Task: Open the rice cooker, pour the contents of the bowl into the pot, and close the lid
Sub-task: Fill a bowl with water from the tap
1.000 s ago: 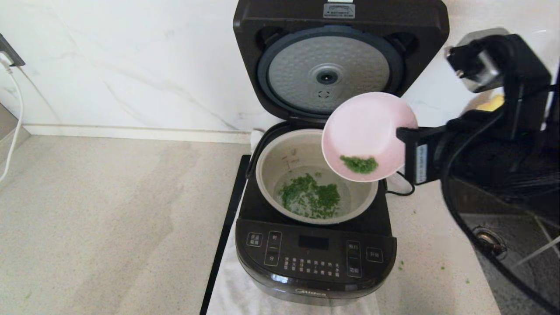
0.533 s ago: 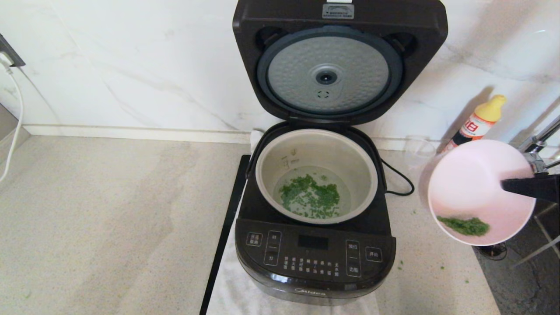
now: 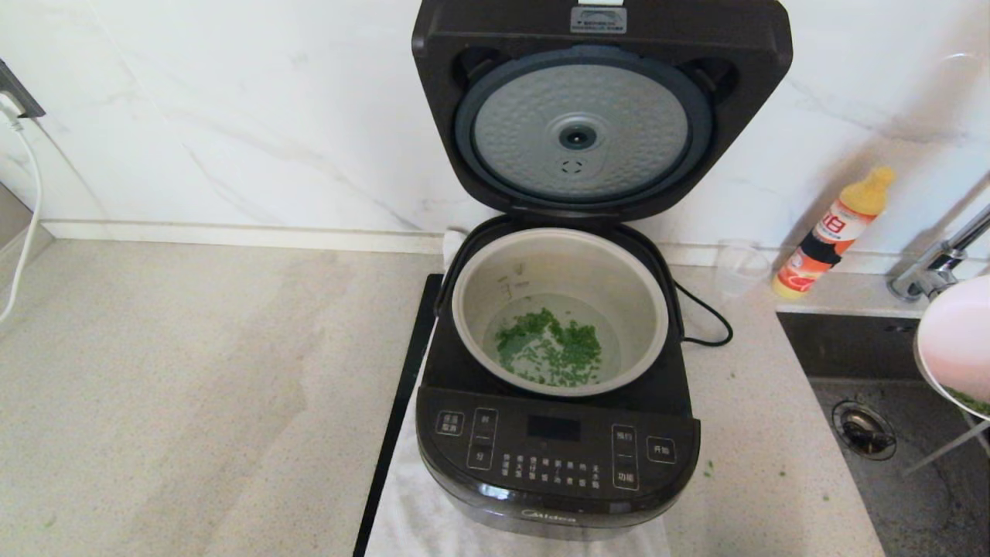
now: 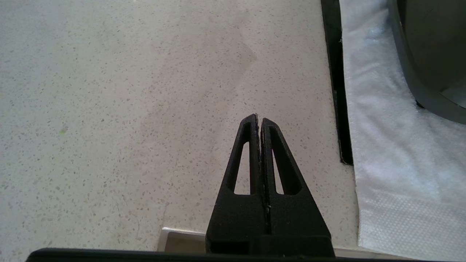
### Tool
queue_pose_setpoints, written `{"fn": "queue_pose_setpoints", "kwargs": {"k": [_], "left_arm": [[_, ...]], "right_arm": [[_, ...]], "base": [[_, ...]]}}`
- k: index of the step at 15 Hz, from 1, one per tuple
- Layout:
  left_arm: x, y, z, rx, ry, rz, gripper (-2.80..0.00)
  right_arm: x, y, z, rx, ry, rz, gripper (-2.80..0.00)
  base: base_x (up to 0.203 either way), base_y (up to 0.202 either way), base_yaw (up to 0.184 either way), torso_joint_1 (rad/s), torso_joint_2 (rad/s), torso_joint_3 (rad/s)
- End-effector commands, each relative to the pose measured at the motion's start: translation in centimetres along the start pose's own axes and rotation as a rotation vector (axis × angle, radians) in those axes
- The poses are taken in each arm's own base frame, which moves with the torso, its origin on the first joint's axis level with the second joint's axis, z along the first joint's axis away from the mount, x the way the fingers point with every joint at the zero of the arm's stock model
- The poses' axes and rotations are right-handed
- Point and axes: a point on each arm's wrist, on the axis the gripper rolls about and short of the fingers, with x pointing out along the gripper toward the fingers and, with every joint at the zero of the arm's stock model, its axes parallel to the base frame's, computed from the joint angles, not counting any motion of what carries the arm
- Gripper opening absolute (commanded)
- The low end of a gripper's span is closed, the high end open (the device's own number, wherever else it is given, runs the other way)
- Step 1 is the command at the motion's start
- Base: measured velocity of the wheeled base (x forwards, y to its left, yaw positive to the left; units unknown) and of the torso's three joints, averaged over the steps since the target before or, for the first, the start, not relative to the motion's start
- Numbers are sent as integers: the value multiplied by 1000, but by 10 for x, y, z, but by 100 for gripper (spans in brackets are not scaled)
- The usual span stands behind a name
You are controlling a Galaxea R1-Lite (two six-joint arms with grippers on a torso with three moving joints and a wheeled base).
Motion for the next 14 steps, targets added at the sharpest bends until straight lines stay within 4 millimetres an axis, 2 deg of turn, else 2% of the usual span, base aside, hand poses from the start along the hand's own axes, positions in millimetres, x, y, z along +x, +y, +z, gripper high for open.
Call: {"fn": "queue_pose_setpoints", "kwargs": {"k": [1,6,11,14], "left_arm": [[0,0,0,0,-2,1,-280],[0,0,0,0,-2,1,-280],[0,0,0,0,-2,0,-280],[0,0,0,0,-2,0,-280]], "right_arm": [[43,-42,6,149,139,-113,-280],[93,-126,-5,384,297,-152,-280],[129,-191,-19,568,364,-124,-280],[148,-228,-18,676,337,-92,-280]], "base": [[0,0,0,0,0,0],[0,0,0,0,0,0],[0,0,0,0,0,0],[0,0,0,0,0,0]]}}
